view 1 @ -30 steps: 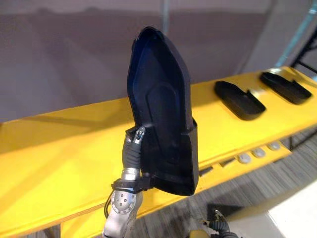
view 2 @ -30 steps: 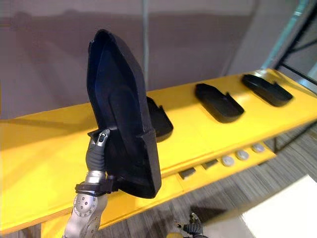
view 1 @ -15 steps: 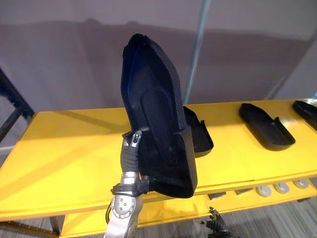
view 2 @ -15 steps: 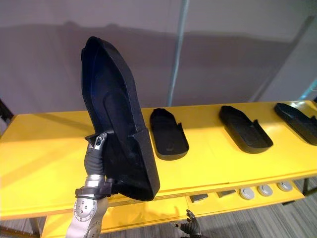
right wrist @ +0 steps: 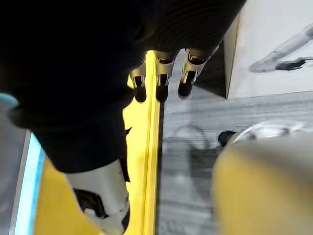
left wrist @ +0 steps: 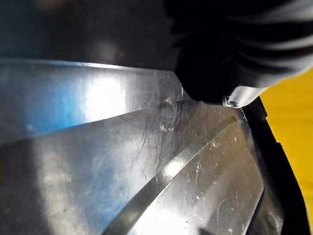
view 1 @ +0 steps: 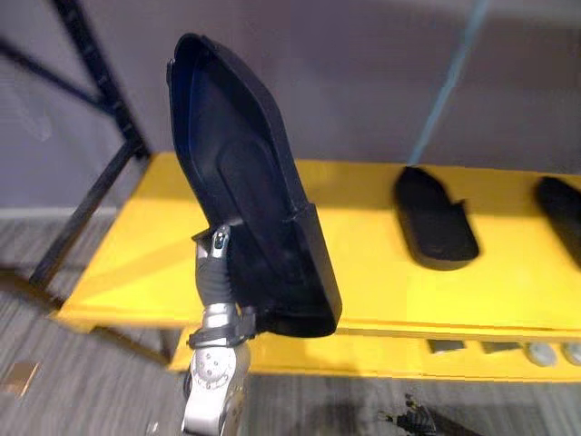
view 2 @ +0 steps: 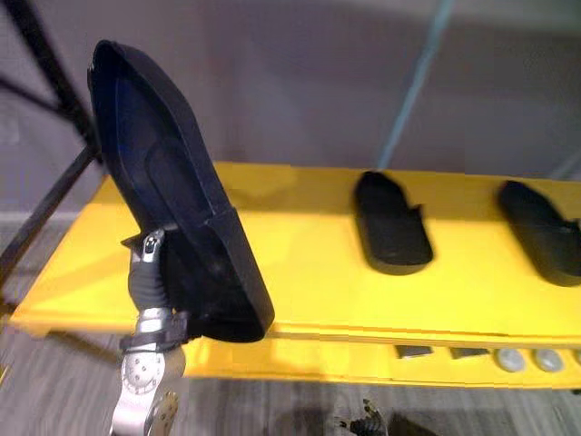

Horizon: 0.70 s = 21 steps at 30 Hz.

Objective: Walk over and take plastic housings, then place them on the shelf

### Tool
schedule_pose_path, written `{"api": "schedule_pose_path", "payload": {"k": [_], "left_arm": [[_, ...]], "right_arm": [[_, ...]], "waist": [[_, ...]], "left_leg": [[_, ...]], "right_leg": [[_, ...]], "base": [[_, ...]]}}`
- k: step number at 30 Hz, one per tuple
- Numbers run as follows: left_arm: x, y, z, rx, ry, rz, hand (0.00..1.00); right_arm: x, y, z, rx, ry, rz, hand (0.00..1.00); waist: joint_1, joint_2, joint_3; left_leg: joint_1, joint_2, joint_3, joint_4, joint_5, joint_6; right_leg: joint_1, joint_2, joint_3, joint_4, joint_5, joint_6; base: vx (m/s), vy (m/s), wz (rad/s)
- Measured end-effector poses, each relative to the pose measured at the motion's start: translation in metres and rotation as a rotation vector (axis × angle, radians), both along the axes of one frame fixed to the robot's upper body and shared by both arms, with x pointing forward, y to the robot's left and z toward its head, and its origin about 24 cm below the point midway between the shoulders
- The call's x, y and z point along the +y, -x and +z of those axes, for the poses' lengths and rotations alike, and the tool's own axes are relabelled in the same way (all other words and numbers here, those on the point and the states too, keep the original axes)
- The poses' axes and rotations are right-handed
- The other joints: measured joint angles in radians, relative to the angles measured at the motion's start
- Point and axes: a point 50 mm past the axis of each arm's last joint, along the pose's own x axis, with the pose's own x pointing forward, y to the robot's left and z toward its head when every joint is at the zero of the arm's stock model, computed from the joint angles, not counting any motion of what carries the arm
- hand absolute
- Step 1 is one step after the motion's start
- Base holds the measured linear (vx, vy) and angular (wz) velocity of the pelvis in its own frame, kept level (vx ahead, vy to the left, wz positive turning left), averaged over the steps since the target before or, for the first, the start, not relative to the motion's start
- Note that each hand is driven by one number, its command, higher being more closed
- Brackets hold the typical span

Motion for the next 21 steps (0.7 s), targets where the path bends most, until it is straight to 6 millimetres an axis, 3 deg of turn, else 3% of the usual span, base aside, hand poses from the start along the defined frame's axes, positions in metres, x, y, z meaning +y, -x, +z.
{"api": "schedule_pose_path", "payload": {"k": [4, 6, 7, 8, 9, 12, 15, 21], "left_arm": [[0.000, 0.000, -0.006, 0.023, -0.033, -0.027, 1.00], [-0.001, 0.000, -0.012, 0.050, -0.033, -0.028, 1.00], [0.000, 0.000, -0.015, 0.066, -0.038, -0.025, 1.00], [0.000, 0.000, -0.020, 0.086, -0.040, -0.027, 1.00], [-0.001, 0.000, -0.022, 0.098, -0.041, -0.026, 1.00], [-0.003, 0.004, -0.030, 0.140, -0.031, -0.030, 1.00], [-0.005, 0.004, -0.031, 0.148, -0.055, -0.042, 1.00], [0.001, 0.000, -0.041, 0.187, -0.082, -0.023, 1.00]], "right_arm": [[0.009, -0.003, -0.001, -0.005, -0.021, 0.008, 0.00], [0.011, 0.001, -0.002, 0.006, -0.027, 0.006, 0.00], [0.013, -0.001, -0.002, -0.003, -0.040, 0.001, 0.00], [0.015, -0.002, -0.001, -0.008, -0.046, 0.005, 0.00], [0.016, -0.002, -0.001, -0.009, -0.048, 0.005, 0.00], [0.018, 0.000, -0.002, -0.009, -0.065, -0.006, 0.00], [0.018, 0.000, -0.002, -0.010, -0.068, -0.010, 0.00], [0.014, 0.002, -0.002, -0.012, -0.069, -0.057, 0.00]], "waist": [[0.017, -0.007, 0.009], [0.027, -0.003, 0.017], [0.024, 0.003, 0.027], [0.023, -0.006, 0.031], [0.027, -0.009, 0.032], [0.022, -0.018, 0.029], [0.017, -0.008, 0.022], [0.011, -0.011, 0.005]], "left_leg": [[-0.061, -0.026, -0.050, 0.053, -0.001, 0.003], [-0.051, -0.037, -0.051, 0.039, 0.007, 0.025], [-0.041, -0.033, -0.050, 0.018, 0.022, 0.048], [-0.032, -0.031, -0.052, 0.007, 0.031, 0.056], [-0.024, -0.031, -0.047, 0.005, 0.030, 0.057], [-0.028, -0.052, -0.052, -0.020, 0.044, 0.029], [0.004, -0.036, -0.067, -0.116, 0.111, 0.020], [0.101, -0.019, -0.063, -0.272, 0.182, -0.012]], "right_leg": [[-0.006, -0.010, 0.009, 0.004, 0.054, -0.016], [-0.052, -0.010, 0.140, 0.085, 0.042, -0.036], [-0.094, 0.026, 0.250, 0.179, -0.039, -0.022], [-0.116, 0.075, 0.285, 0.266, -0.117, -0.015], [-0.119, 0.094, 0.280, 0.287, -0.151, -0.016], [-0.082, 0.128, 0.300, 0.187, -0.260, -0.019], [-0.066, 0.162, 0.294, 0.131, -0.228, -0.042], [-0.012, 0.193, 0.283, 0.072, -0.199, -0.052]], "base": [[-0.11, 0.156, 0.44], [-0.14, 0.086, 0.12], [-0.15, -0.023, 0.06], [-0.15, -0.093, 0.04], [-0.12, -0.125, -0.04], [-0.10, -0.158, -0.04], [0.01, -0.171, 0.07], [0.12, -0.089, 0.01]]}}
